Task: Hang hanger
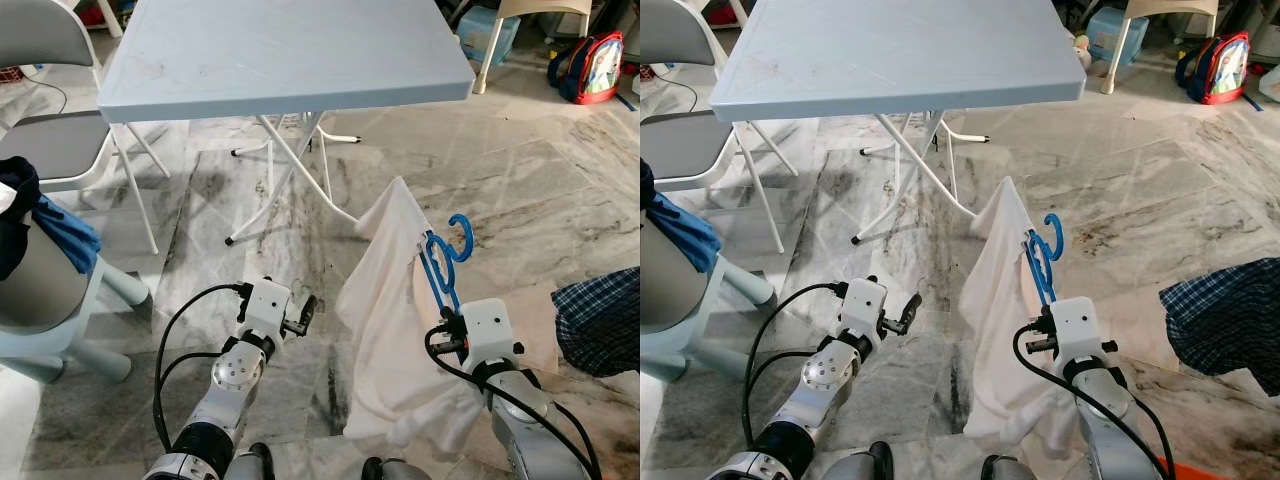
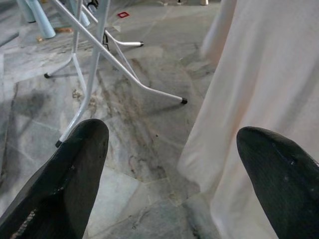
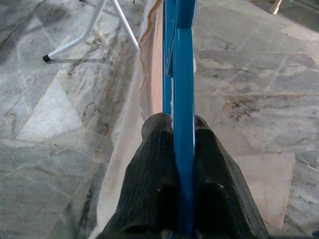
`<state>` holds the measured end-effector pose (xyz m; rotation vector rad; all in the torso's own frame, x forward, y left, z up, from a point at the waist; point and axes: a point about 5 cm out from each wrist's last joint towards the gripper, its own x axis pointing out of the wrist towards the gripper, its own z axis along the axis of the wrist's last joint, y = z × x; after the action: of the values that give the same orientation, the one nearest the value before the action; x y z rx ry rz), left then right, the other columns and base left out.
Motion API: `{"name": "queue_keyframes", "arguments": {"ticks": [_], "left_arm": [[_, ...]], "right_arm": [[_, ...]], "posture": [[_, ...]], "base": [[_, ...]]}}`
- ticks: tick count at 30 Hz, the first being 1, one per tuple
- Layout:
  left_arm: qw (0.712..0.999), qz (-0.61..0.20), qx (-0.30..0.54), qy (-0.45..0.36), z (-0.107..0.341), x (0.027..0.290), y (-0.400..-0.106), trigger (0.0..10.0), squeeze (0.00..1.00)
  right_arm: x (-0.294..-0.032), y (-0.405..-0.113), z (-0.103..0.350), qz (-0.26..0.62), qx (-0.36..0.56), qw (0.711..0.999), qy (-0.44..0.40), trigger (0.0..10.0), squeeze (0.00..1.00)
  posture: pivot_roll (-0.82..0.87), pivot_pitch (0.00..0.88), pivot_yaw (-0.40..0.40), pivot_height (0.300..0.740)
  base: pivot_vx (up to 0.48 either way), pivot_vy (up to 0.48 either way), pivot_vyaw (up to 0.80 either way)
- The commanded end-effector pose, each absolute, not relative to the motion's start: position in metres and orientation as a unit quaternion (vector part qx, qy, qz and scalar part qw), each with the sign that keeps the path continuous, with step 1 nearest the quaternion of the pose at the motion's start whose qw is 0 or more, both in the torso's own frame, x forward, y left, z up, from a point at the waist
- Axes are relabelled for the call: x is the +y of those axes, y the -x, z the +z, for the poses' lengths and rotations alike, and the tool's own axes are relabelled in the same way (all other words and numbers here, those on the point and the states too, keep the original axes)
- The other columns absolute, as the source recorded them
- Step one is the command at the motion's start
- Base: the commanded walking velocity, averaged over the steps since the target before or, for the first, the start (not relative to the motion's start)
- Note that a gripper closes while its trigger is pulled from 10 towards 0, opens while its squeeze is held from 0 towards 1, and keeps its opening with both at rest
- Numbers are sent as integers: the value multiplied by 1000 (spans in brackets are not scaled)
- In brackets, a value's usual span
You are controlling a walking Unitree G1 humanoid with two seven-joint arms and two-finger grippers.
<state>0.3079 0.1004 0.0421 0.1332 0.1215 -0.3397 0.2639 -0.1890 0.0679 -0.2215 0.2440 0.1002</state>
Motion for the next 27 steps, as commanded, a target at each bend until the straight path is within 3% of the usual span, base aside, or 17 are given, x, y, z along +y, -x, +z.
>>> {"name": "queue_keyframes", "arguments": {"ticks": [1,7,15,27], "left_arm": [[981,-174,67,-61,40,100,-306,10000,0],[975,-216,32,-48,60,92,-318,10000,0],[957,-287,-9,-43,85,77,-329,10000,0],[945,-326,-26,-30,89,65,-327,10000,0]], "right_arm": [[-191,-264,75,54,106,988,102,10000,0],[-186,-265,100,127,75,986,77,10000,0],[-174,-255,125,271,74,958,63,10000,0],[-160,-237,143,378,93,920,44,10000,0]], "posture": [[-58,207,15,740],[-59,213,13,740],[-62,217,10,740],[-73,220,8,740]], "base": [[0,0,0],[0,0,0],[0,0,0],[0,0,0]]}}
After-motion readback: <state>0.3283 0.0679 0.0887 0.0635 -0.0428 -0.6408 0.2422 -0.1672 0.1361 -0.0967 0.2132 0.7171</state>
